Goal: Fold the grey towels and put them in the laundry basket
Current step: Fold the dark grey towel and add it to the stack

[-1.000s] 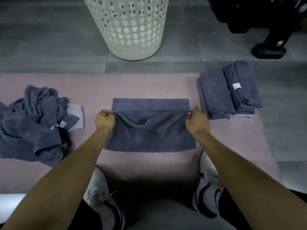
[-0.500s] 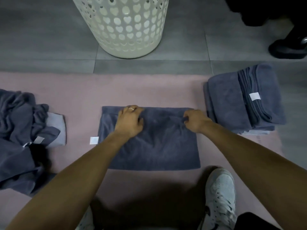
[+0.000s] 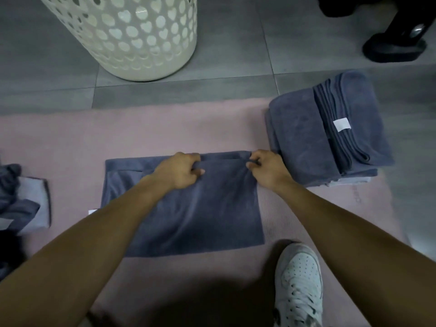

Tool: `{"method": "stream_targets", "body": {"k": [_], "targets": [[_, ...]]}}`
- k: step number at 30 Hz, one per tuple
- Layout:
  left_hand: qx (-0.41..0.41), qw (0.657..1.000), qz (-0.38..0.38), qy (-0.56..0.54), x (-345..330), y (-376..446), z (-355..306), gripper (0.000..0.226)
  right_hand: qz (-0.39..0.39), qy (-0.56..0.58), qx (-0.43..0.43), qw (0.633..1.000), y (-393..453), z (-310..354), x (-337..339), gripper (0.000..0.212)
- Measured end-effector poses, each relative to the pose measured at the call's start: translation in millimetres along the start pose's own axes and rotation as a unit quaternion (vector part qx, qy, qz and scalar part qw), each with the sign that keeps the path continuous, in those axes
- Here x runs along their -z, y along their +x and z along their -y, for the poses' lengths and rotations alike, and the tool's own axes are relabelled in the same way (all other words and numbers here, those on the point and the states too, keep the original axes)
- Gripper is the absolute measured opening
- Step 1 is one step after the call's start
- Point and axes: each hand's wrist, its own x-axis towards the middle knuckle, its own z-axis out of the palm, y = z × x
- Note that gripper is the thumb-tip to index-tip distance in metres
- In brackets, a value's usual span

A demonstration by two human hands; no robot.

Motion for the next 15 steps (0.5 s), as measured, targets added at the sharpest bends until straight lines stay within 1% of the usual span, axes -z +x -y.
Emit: {"method": "stream_targets", "body": {"k": [2,4,6,9,12,15], "targets": [[0.009,0.999,-0.042,0.001,3,4,0,0.022,-0.044,0.046,-0.018,0.998,6,-3,-4,0.014],[0.023,0.997,-0.074,0.017,1,11,-2,0.018,-0.057,0.065,-0.026,0.996,14,-7,-8,0.016],[0.029,0.997,-0.07,0.024,-4,19,-8,0.019,-0.065,0.074,-0.034,0.995,19,-8,-12,0.016],[0.029,0.998,-0.058,-0.025,-12,28,-24,0.02,-0.097,0.091,-0.025,0.991,21,-6,-20,0.014],[-0.007,0.996,-0.059,-0.072,-17,43,-47,0.02,-0.104,0.125,-0.019,0.987,20,-5,-21,0.012],[-0.04,0.997,-0.024,-0.063,-19,57,-66,0.031,-0.118,0.144,-0.045,0.981,18,-15,-17,0.015]]}}
